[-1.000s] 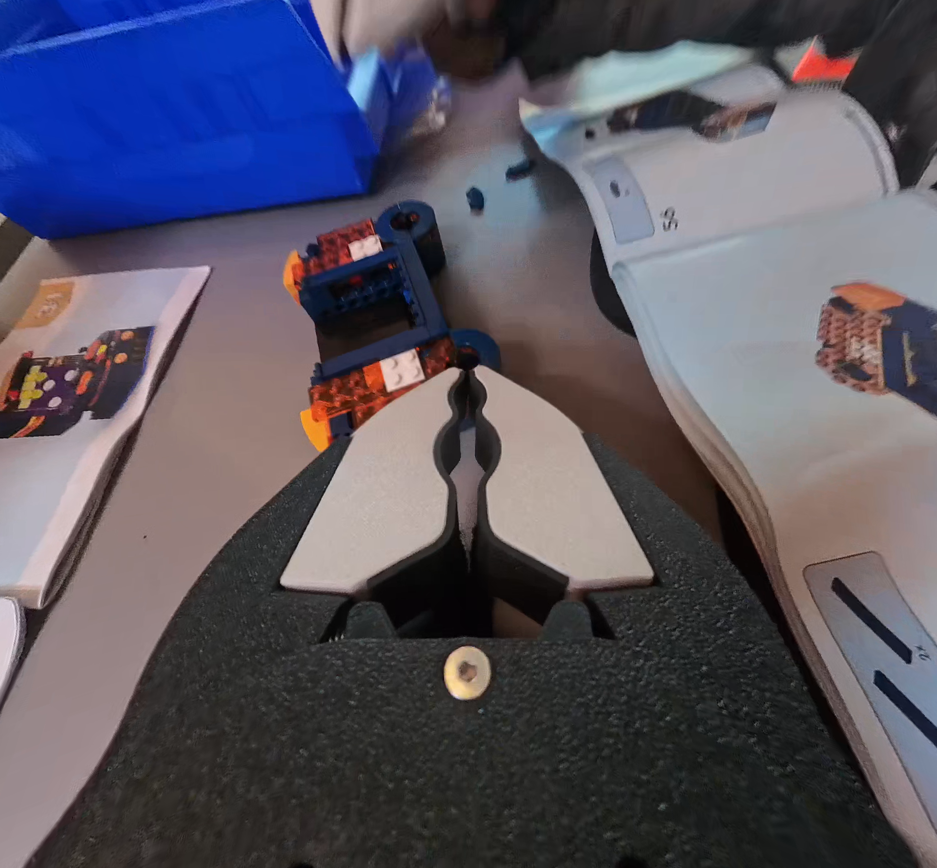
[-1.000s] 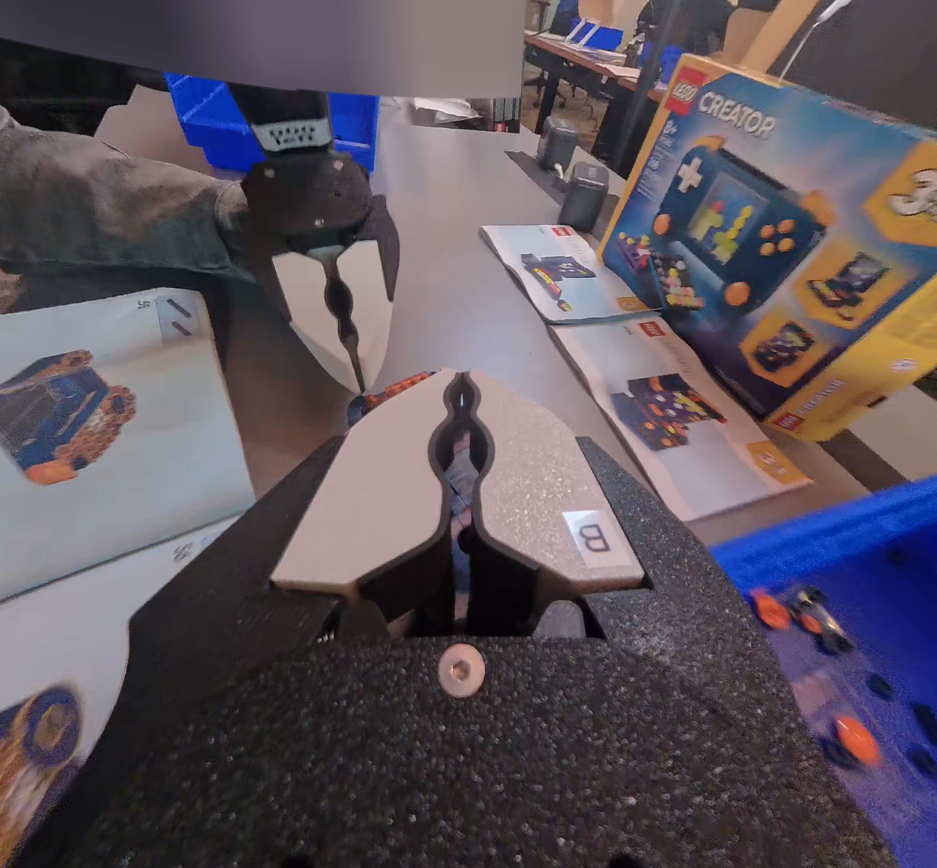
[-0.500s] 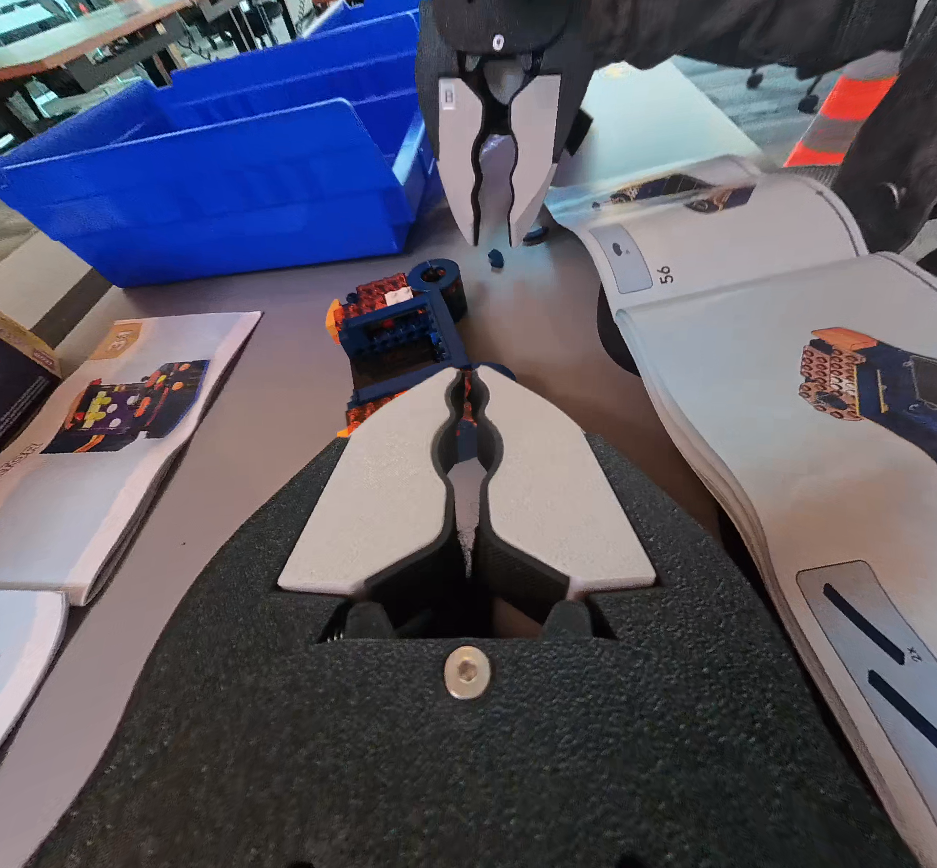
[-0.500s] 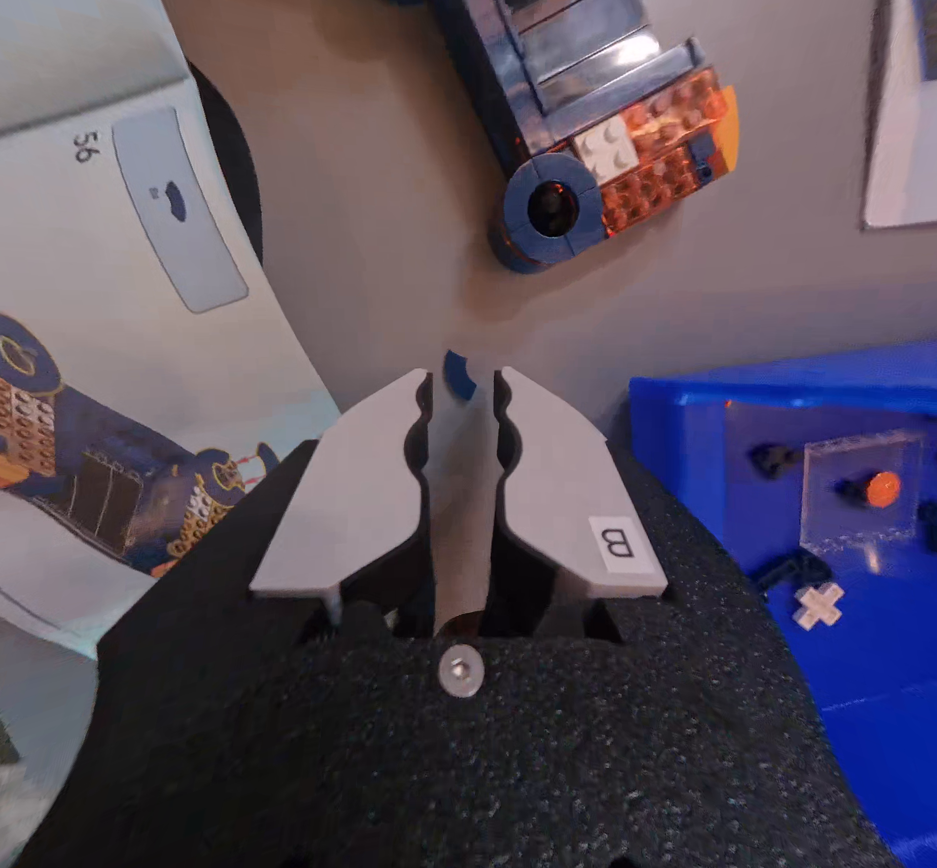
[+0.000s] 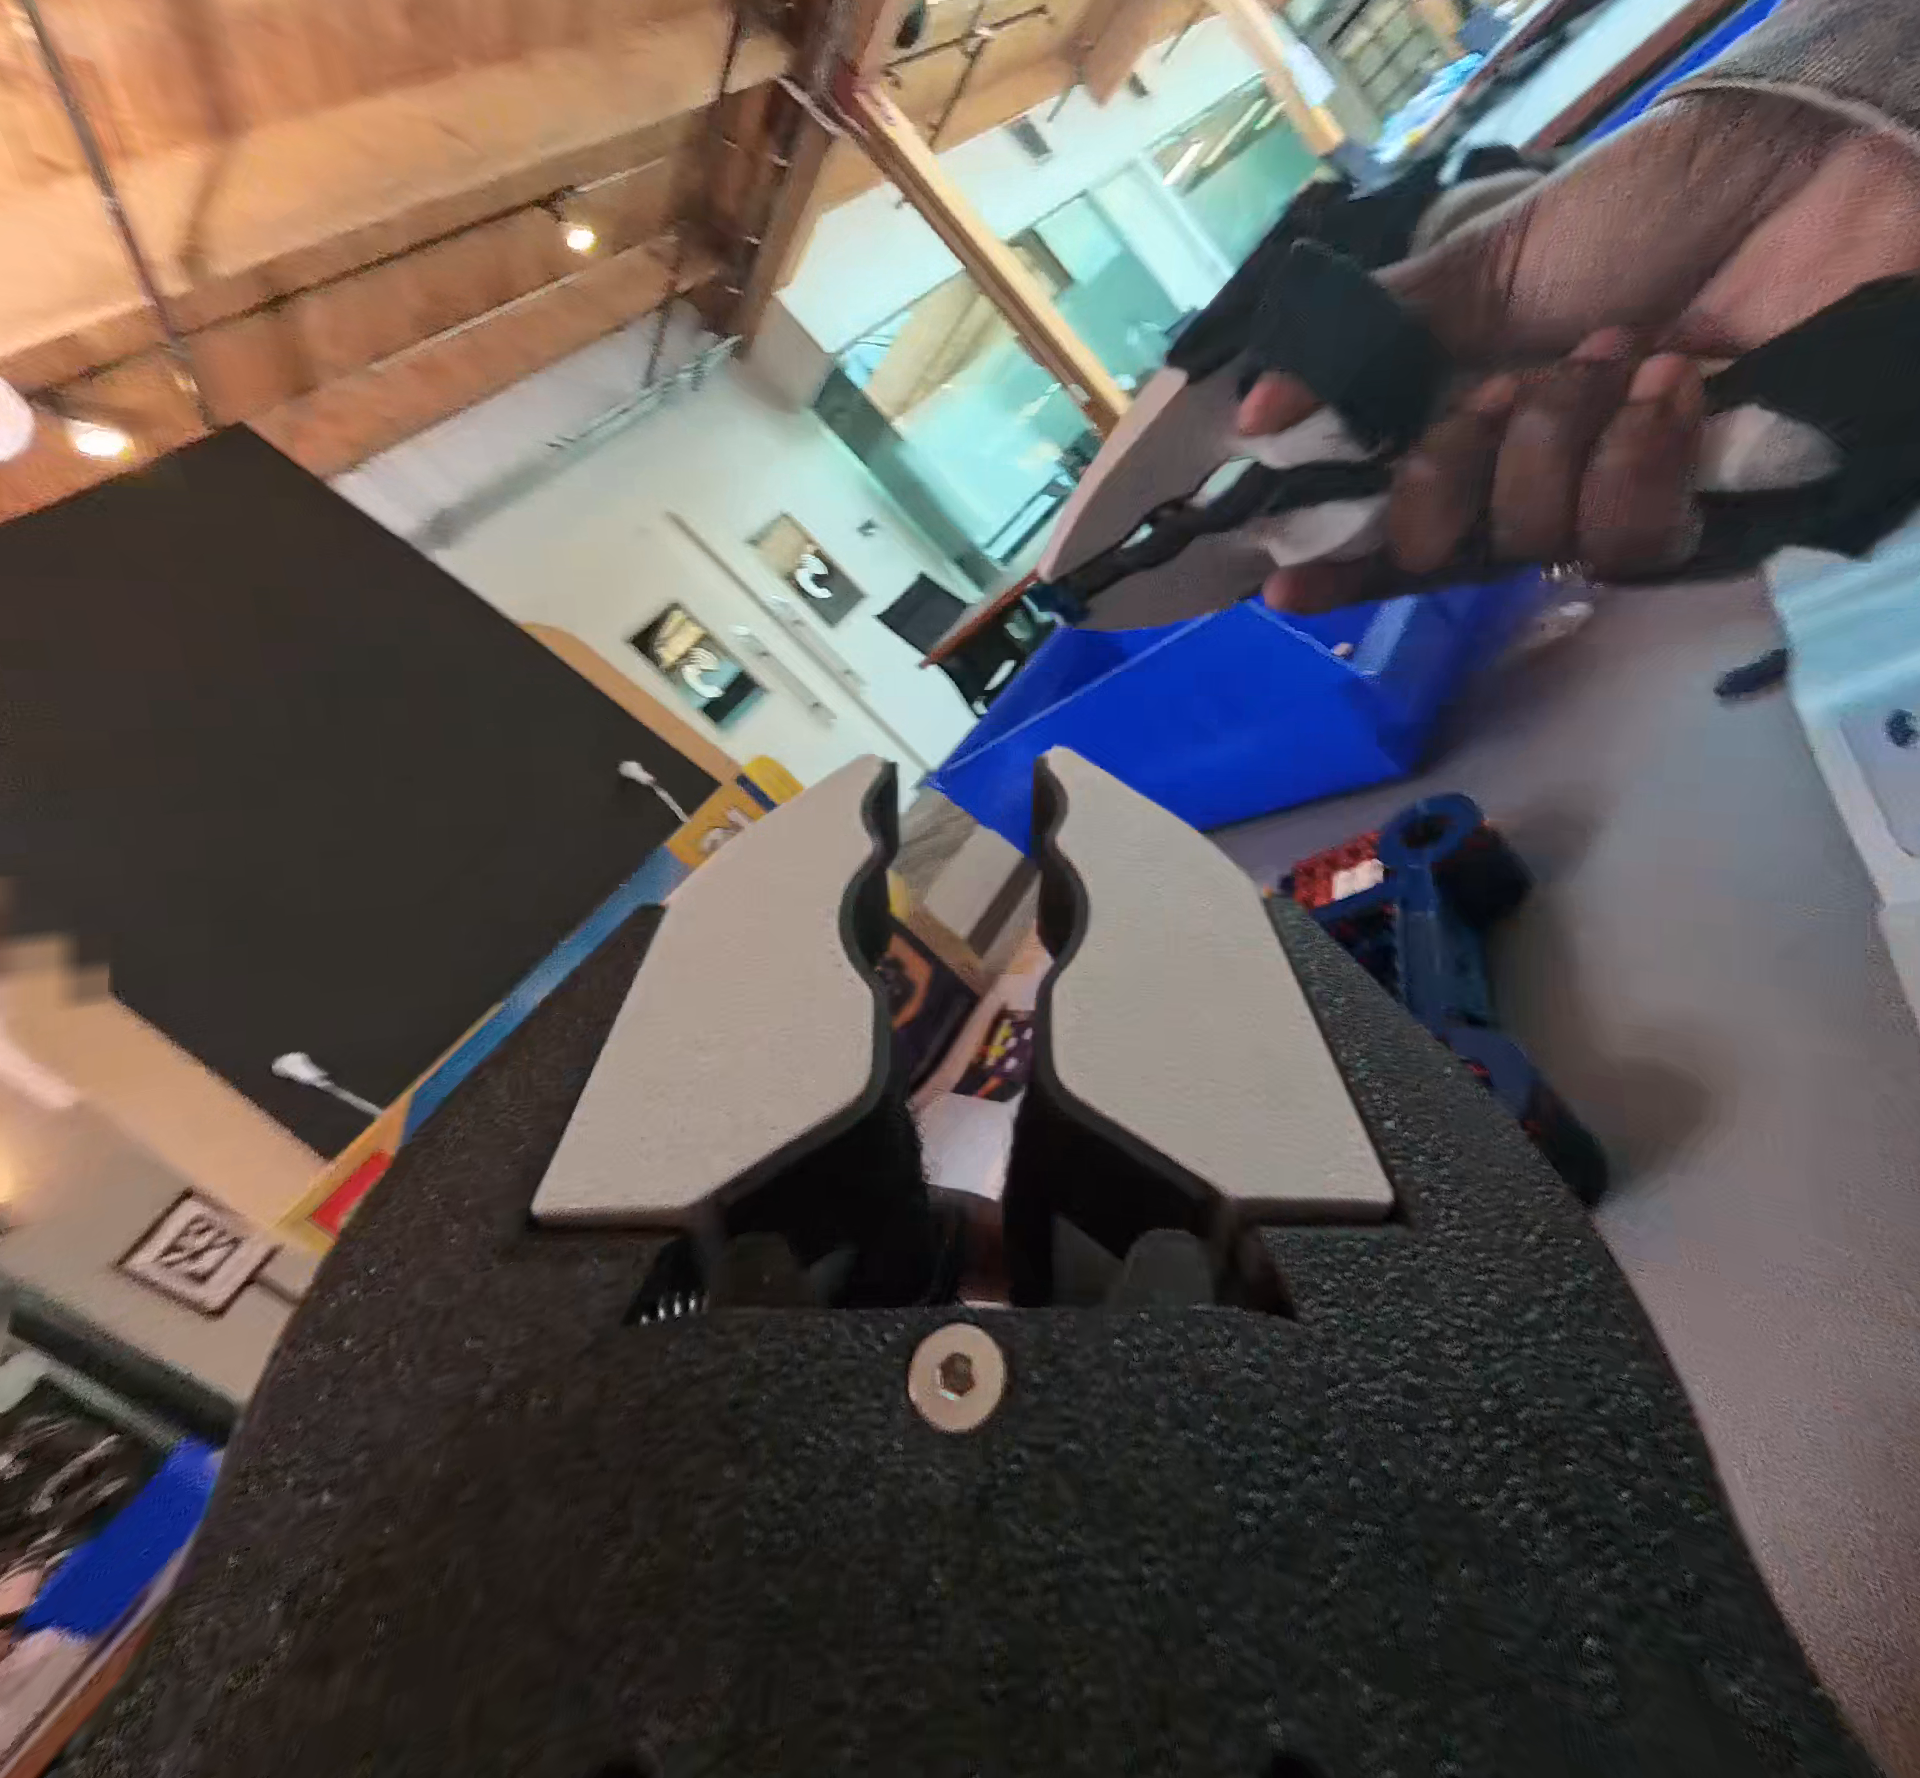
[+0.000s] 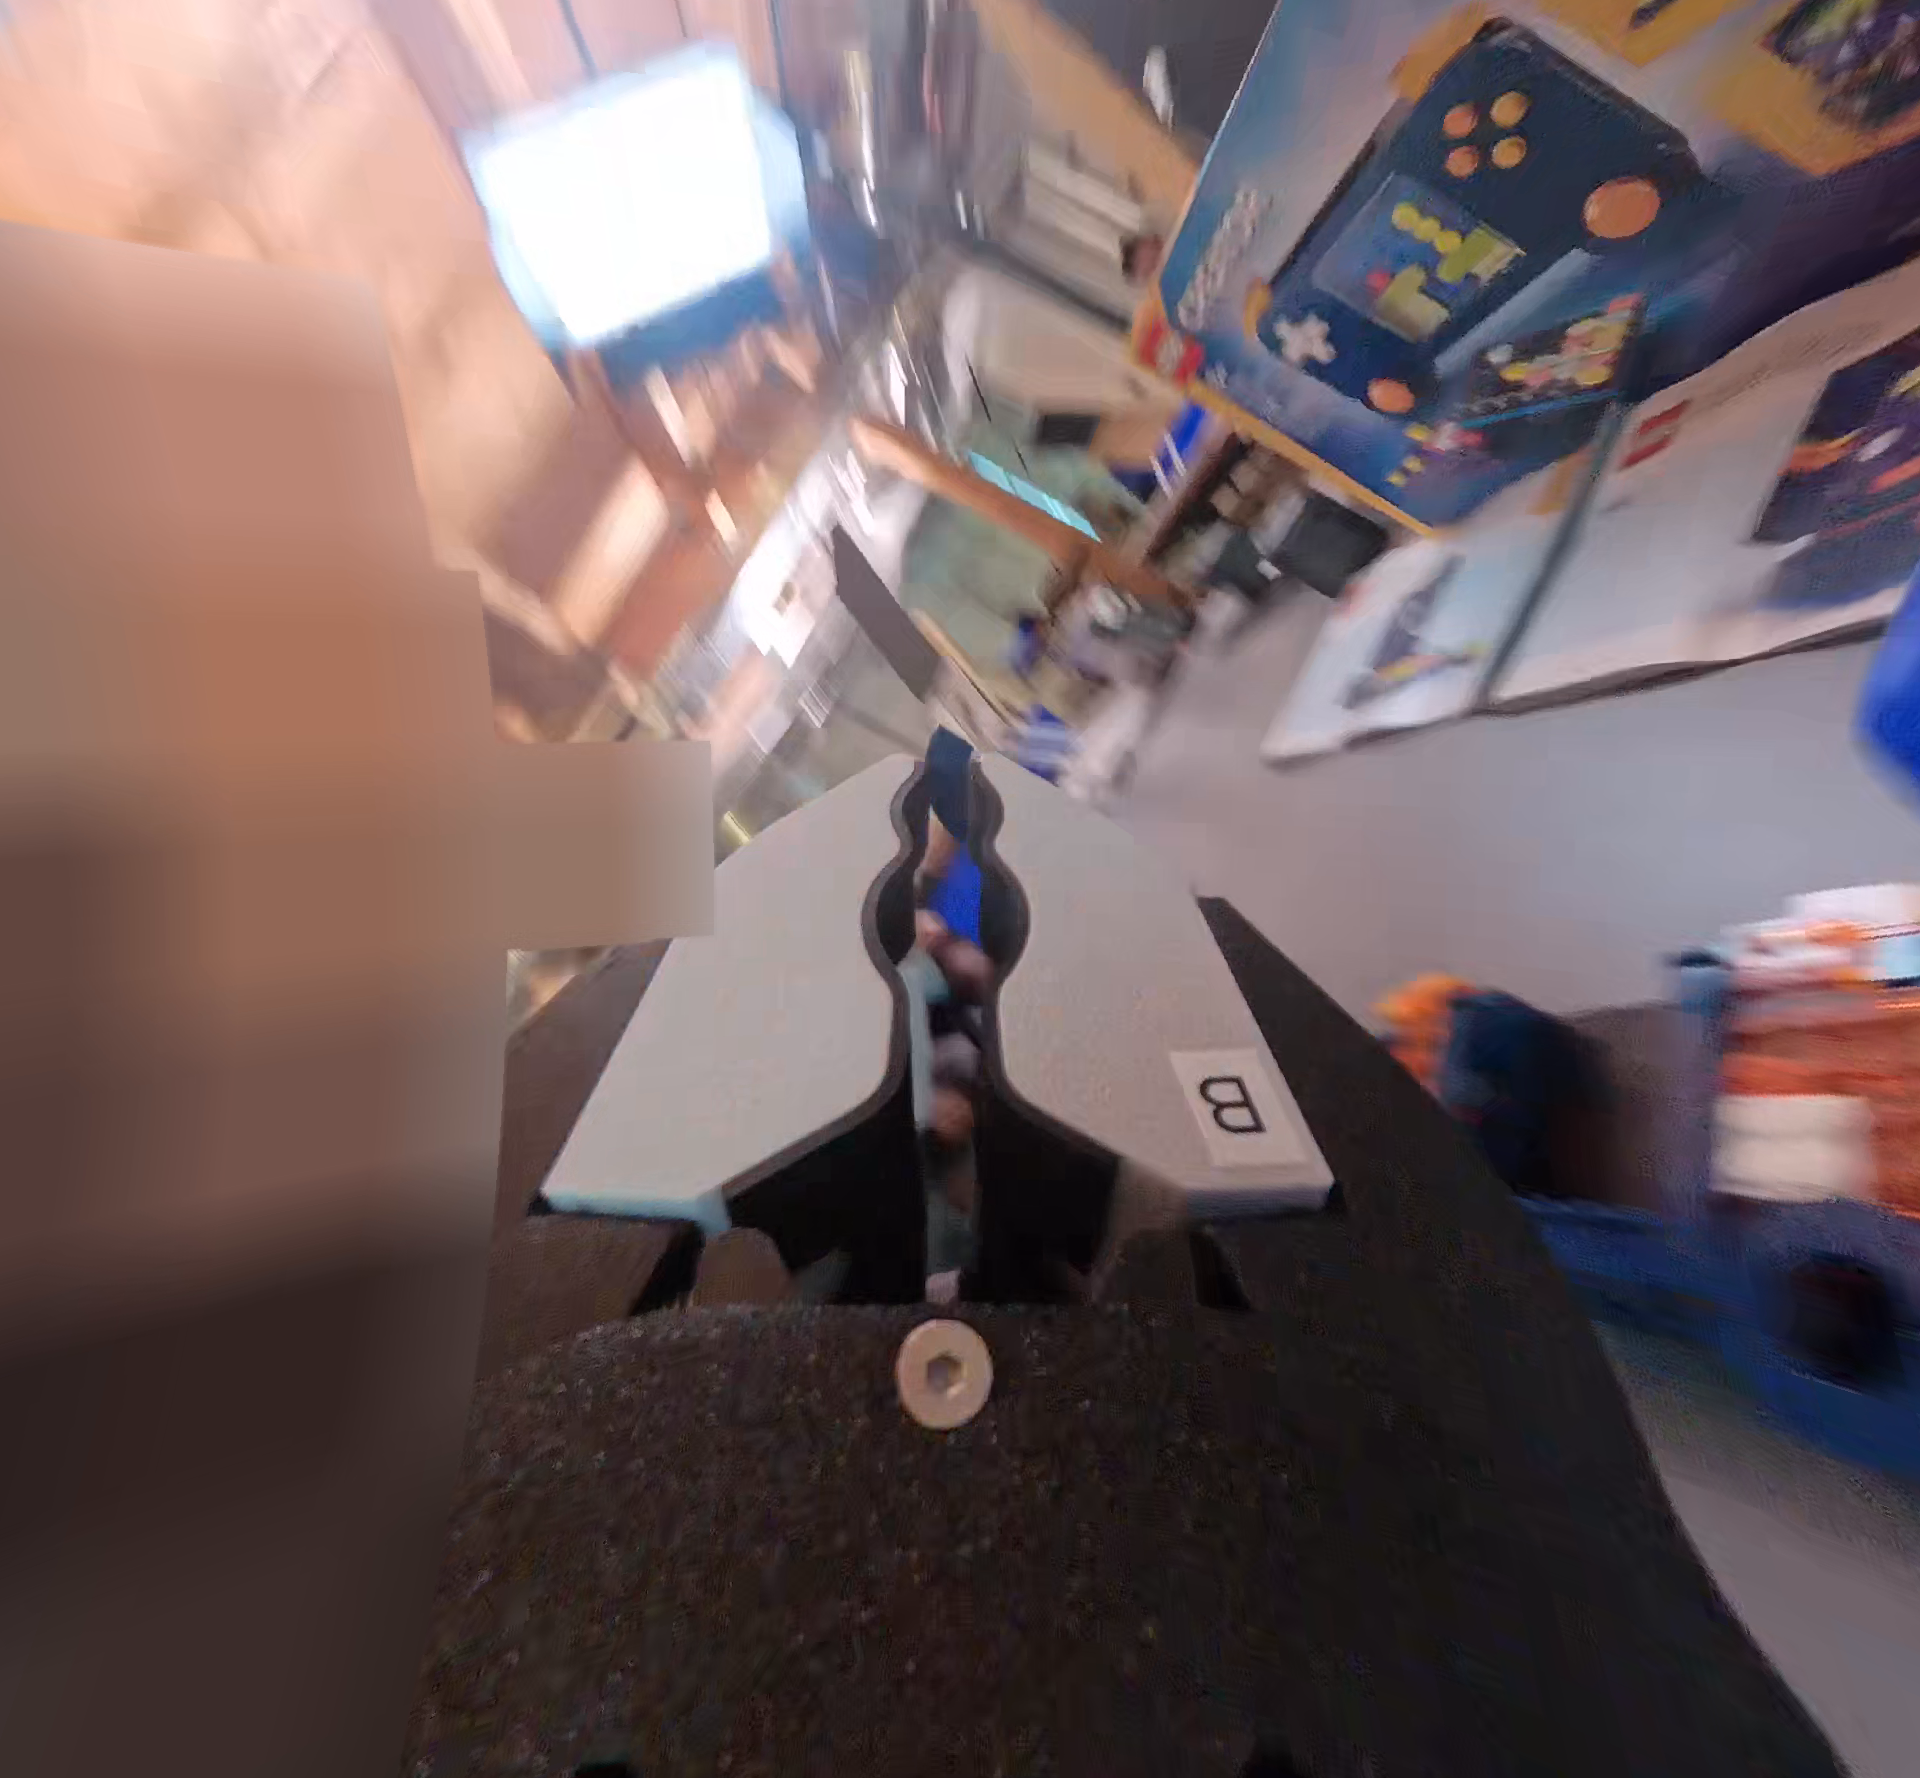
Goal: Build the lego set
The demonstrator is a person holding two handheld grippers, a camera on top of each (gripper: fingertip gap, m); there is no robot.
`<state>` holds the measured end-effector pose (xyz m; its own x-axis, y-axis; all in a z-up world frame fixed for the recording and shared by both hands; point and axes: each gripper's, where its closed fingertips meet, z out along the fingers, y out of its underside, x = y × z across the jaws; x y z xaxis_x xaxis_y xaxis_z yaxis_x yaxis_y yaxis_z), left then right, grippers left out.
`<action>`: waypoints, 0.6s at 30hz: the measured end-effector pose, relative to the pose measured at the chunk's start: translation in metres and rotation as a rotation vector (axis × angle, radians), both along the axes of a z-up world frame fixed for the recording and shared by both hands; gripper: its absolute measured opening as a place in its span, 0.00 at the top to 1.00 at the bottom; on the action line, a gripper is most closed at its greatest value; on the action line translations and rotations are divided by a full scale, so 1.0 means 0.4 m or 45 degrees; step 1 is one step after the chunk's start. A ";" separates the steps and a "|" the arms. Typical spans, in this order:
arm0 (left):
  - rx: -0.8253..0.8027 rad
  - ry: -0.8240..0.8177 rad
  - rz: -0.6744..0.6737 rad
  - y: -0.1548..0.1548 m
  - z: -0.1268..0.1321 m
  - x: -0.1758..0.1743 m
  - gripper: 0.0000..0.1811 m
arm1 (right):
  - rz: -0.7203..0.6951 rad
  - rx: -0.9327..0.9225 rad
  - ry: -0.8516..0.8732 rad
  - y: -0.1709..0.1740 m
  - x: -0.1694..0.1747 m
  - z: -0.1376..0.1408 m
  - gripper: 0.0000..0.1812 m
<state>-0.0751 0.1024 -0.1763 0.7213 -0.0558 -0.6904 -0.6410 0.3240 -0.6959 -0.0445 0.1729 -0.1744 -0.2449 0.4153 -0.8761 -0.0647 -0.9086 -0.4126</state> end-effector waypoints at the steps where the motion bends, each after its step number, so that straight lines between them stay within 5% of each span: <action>1: 0.019 -0.001 0.028 -0.003 0.009 0.003 0.88 | -0.041 -0.129 0.087 -0.002 -0.012 0.016 0.97; 8: -0.111 -0.298 -0.022 0.002 0.016 -0.017 0.92 | -0.066 -0.291 0.211 -0.116 -0.110 0.020 0.97; 18: -0.184 -0.311 -0.013 0.009 -0.002 -0.039 0.98 | -0.023 -0.249 0.168 -0.153 -0.135 0.003 0.97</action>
